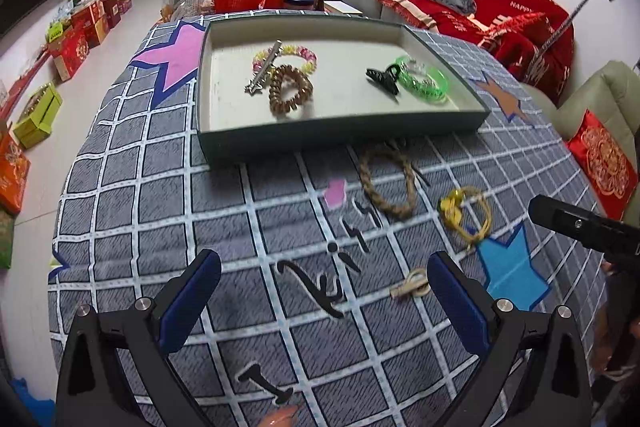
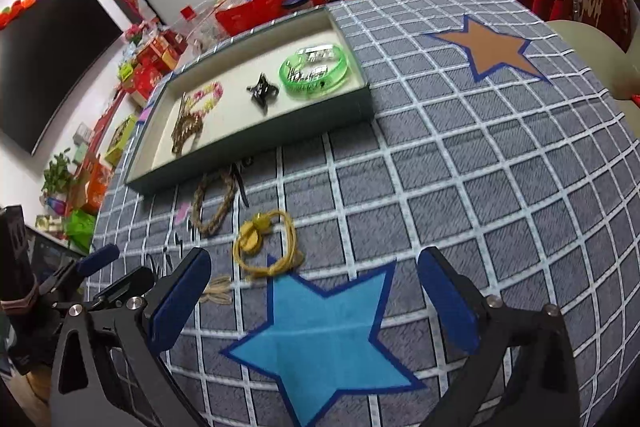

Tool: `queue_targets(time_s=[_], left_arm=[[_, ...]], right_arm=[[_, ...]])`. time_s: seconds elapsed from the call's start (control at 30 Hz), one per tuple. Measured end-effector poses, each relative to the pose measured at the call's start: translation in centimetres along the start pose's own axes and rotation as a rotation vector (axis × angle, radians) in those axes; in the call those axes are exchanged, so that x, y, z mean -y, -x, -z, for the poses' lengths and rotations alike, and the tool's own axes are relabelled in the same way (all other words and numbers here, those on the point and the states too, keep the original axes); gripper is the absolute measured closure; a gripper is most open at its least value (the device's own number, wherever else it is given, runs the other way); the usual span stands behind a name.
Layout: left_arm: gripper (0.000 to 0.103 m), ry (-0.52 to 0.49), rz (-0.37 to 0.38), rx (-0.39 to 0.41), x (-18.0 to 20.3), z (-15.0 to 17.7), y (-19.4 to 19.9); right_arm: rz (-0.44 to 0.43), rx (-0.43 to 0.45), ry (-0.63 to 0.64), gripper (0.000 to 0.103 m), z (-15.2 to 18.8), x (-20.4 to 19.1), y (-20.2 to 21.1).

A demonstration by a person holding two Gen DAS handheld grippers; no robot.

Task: Organize jewelry
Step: 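Withdraw both open tools from the tray back over the table, then move the left tool toward the braided brown hair tie while the right tool grasps the yellow beaded hair tie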

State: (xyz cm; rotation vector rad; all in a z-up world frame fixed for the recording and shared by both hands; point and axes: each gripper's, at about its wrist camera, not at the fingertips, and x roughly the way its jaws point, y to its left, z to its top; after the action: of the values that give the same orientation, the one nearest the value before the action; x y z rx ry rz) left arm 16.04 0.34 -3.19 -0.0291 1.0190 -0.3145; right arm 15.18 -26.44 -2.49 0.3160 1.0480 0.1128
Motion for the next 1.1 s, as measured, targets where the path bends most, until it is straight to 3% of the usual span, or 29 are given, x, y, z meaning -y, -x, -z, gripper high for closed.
queue_targets(time_s=[0.37,0.63,1.1], left_arm=[[0.000,-0.036,-0.080,-0.015,1.0,1.5,0.1],[0.000,0.050,-0.089,-0.034,0.0,1.6,-0.1],[0.000,0.096,-0.098,-0.042,-0.1,1.2,-0.8]], right_arm=[[0.025,-0.027,0.031,0.000,2.2,0.5,-0.3],[0.027,-0.023,0.049,0.000,2.6,0.4,-0.3],[0.036,-0.012,0.064,0.000,1.9,-0.7,-0.8]])
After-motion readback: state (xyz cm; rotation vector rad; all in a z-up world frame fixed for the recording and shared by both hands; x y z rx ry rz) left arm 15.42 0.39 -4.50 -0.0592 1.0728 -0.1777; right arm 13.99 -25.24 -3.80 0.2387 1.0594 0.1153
